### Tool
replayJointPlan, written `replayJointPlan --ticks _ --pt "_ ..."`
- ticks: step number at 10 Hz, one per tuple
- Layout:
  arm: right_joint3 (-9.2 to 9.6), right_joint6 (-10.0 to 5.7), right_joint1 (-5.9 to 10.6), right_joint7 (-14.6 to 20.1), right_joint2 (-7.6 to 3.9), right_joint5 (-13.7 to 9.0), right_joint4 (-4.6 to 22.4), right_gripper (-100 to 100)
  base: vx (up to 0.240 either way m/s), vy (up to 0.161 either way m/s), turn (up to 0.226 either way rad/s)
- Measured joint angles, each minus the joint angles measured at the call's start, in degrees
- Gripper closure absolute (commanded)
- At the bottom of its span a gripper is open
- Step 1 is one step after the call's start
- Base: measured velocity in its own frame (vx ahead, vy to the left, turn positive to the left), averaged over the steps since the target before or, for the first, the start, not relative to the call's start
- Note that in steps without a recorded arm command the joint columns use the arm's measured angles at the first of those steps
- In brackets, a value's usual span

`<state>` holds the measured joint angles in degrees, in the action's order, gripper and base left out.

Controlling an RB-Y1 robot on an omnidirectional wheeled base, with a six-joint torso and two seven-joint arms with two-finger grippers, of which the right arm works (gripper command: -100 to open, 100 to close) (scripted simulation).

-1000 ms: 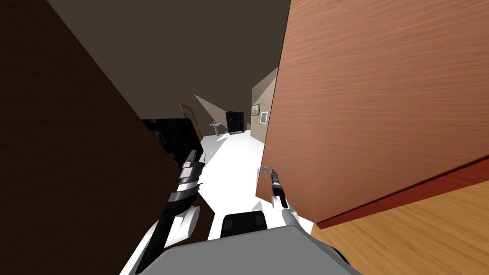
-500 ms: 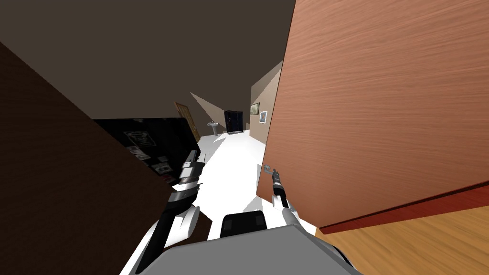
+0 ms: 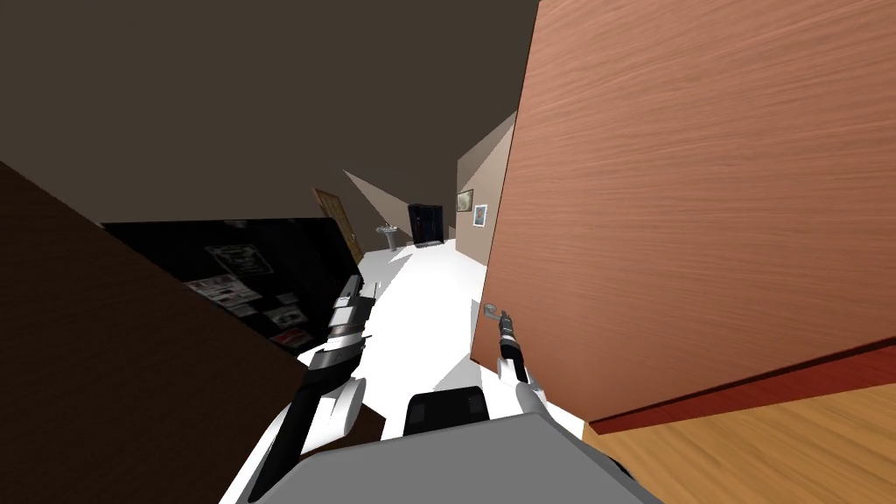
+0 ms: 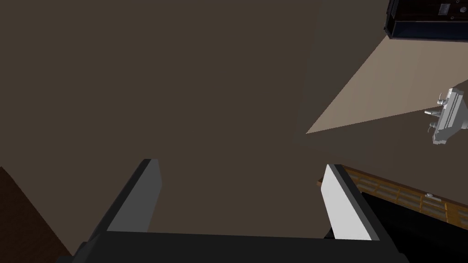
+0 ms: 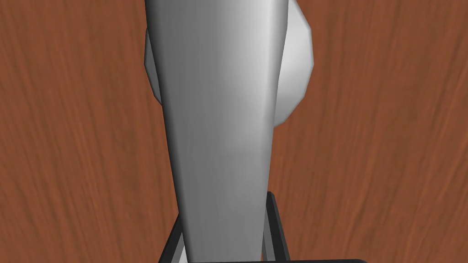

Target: Push the door open

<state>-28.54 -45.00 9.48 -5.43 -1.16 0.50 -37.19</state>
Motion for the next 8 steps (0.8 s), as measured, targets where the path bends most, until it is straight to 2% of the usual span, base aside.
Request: replayJointPlan --ticks 3,4,5,7,8 --pt "-2.11 -0.39 0.07 -1.2 0.88 -1.0 0.2 100 0.206 0.029 -0.081" --pt "-2.74 0.12 -0.45 -1.6 1.56 -1.3 -1.3 100 0.195 0.036 -0.092" --pt "-3.47 -0.09 -0.35 -1.9 1.94 -1.6 -1.1 100 0.193 0.052 -0.084" --pt "-4.77 -0.71 -0.28 -2.5 2.73 -2.3 -0.9 100 0.102 0.024 -0.061" --pt "-4.98 -0.77 -0.42 -2.6 2.63 -2.4 -1.0 100 0.127 -0.024 -0.023"
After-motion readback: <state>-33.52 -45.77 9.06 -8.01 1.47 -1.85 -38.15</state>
